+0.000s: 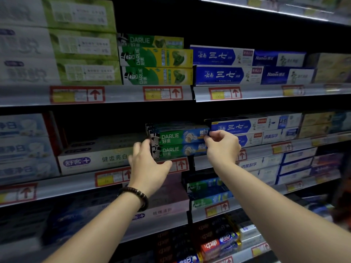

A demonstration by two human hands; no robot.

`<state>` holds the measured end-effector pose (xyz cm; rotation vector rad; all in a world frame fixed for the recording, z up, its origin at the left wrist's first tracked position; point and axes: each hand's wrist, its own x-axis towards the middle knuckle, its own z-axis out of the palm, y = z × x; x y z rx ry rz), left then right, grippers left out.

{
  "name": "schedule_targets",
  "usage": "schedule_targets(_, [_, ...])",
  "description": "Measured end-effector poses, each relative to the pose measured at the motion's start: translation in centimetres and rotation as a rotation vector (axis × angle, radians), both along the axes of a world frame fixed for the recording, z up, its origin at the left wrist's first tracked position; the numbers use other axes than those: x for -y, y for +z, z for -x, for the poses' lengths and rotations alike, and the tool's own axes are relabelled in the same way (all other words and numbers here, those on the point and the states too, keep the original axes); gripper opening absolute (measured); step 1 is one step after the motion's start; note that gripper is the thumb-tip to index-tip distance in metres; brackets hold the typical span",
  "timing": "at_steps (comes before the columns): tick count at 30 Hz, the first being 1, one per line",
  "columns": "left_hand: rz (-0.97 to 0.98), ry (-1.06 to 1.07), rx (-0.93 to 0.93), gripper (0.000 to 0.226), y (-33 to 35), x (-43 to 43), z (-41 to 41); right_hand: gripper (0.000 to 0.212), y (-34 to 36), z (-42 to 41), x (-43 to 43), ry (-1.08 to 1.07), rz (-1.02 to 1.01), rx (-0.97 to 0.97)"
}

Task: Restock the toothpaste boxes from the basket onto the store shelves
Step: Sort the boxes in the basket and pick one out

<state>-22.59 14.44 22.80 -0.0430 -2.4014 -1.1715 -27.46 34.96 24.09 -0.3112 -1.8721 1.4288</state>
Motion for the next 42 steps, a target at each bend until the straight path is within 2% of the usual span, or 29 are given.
schedule_targets(10, [0.017,0.029,0.014,0.086,0.4,-0.1,-0.3,0.025,-0.5,0.2,-0.1,0.051,-0.091,0.067])
schedule_targets(14, [0.027,0.014,0.055,0.089,0.4,-0.2,-0.4,0.039,-0.7,0.2,0.1,0.061,-0.134,0.099])
schedule_targets(18, [0.043,0.003,0.064,0.091,0.5,-0.4,-0.5,0.044,-0.7,0.0,0.2,0.058,-0.158,0.109])
schedule_targets(32, [0.044,-0.031,0.085,0.09,0.4,-0.2,-0.8,0.047,-0.8,-0.7,0.3,0.085,-0.152,0.088])
schedule_targets(38, [-0.011,-0.029,0.002,0.082,0.1,0.1,-1.0,0.035,-1.1,-1.6,0.4,0.103,-0.114,0.083])
schedule_targets(42, [-0.117,-0.031,-0.043,0.075,0.1,0.3,-1.7,0.027,-1.6,-2.6,0.8,0.122,-0.081,0.119])
